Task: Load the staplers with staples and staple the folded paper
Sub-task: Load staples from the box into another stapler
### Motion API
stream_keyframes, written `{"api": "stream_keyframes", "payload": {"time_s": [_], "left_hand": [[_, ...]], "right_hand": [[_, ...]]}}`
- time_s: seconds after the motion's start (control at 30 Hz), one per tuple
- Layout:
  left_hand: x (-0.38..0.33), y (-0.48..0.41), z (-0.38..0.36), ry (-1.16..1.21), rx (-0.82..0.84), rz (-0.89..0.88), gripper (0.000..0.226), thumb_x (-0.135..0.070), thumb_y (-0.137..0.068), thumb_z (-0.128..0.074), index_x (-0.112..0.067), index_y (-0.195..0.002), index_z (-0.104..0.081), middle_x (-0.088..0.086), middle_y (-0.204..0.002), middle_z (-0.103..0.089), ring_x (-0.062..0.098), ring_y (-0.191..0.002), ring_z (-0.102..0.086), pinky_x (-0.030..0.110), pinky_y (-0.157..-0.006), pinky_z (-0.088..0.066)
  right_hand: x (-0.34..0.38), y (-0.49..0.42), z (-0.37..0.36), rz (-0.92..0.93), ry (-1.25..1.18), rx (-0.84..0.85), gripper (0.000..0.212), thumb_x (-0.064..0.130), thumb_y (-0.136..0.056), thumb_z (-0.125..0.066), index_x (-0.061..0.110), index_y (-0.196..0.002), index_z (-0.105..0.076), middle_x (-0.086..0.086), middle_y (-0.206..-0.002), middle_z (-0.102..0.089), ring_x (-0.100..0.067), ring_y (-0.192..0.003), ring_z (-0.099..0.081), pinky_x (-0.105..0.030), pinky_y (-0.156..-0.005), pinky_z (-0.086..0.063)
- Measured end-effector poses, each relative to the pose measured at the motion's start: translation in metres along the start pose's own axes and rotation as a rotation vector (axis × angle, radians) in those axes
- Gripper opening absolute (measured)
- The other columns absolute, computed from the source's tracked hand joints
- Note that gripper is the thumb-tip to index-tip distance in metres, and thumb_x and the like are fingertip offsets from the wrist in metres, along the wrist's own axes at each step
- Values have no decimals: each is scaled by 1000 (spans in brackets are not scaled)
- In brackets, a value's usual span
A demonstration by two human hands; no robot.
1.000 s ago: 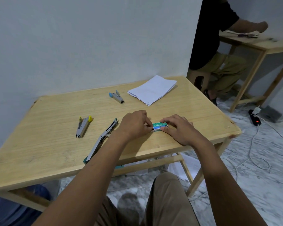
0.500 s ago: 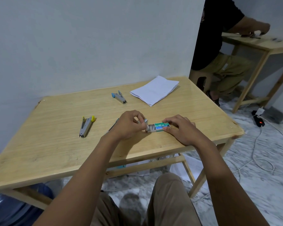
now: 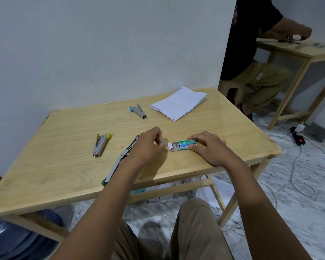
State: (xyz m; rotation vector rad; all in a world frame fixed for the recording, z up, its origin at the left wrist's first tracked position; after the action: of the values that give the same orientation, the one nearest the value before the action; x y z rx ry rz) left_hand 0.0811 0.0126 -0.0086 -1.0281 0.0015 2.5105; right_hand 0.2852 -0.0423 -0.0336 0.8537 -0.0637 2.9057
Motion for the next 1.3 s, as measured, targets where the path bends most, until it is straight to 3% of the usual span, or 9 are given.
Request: {"api": "stream_keyframes", "payload": {"time_s": [0.17, 0.37, 0.6, 0.83, 1.03, 1.3], "left_hand": [[-8, -2, -2, -162, 87, -24, 26, -8, -94, -54, -18, -116, -63, 5, -97, -63, 18, -81, -56, 26, -65, -41], [-6, 14, -11, -190, 20, -45, 31, -13, -92, -44, -19, -83, -73, -3, -92, -61, 12, -81, -59, 31, -71, -52], [-4, 16, -9, -141, 35, -31, 22, -26, -88, -58, -13, -91, -76, -2, -91, -58, 9, -81, -57, 30, -74, -53], [-3, 15, -11, -93, -7, -37, 23, -32, -92, -59, -22, -104, -76, -2, -95, -54, 4, -80, -50, 19, -64, -39], [-7, 13, -12, -82, 22, -22, 29, -36, -93, -62, -24, -118, -72, 1, -105, -56, 15, -93, -54, 41, -77, -55], [-7, 12, -18, -49, 11, 2, 28, -41, -90, -66, -27, -114, -74, -4, -97, -53, 9, -82, -50, 39, -69, -52]], "right_hand": [[0, 0, 0, -1, 4, -2, 33, 49, -97, -51, 43, -130, -55, 9, -133, -51, -16, -127, -40, -42, -102, -29], [0, 0, 0, -4, 3, -10, 34, 49, -97, -52, 42, -130, -55, 9, -134, -51, -17, -127, -40, -44, -104, -30], [-1, 0, -1, -2, -4, -15, 33, 49, -97, -52, 43, -129, -56, 9, -133, -52, -17, -126, -41, -44, -104, -30], [1, 1, 0, 1, 5, -21, 34, 49, -97, -51, 42, -130, -56, 9, -135, -51, -18, -127, -40, -44, -104, -30], [1, 1, 0, 0, 8, -36, 34, 49, -97, -52, 43, -130, -56, 10, -133, -52, -17, -126, -41, -44, -103, -31], [10, 2, -6, 42, 35, -55, 32, 53, -96, -52, 46, -127, -57, 15, -127, -53, -12, -123, -41, -37, -94, -26]]}}
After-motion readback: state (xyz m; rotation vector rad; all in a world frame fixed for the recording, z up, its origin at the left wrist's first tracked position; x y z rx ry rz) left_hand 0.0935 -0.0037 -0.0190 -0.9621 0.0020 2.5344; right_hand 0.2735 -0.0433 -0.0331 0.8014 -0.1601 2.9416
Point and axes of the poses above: each hand's wrist, its own y-axis away from the middle knuckle, its own z-axis out of the back of the hand, x = y × z, the point moved 6 cm from there along -y, towards the middle knuckle
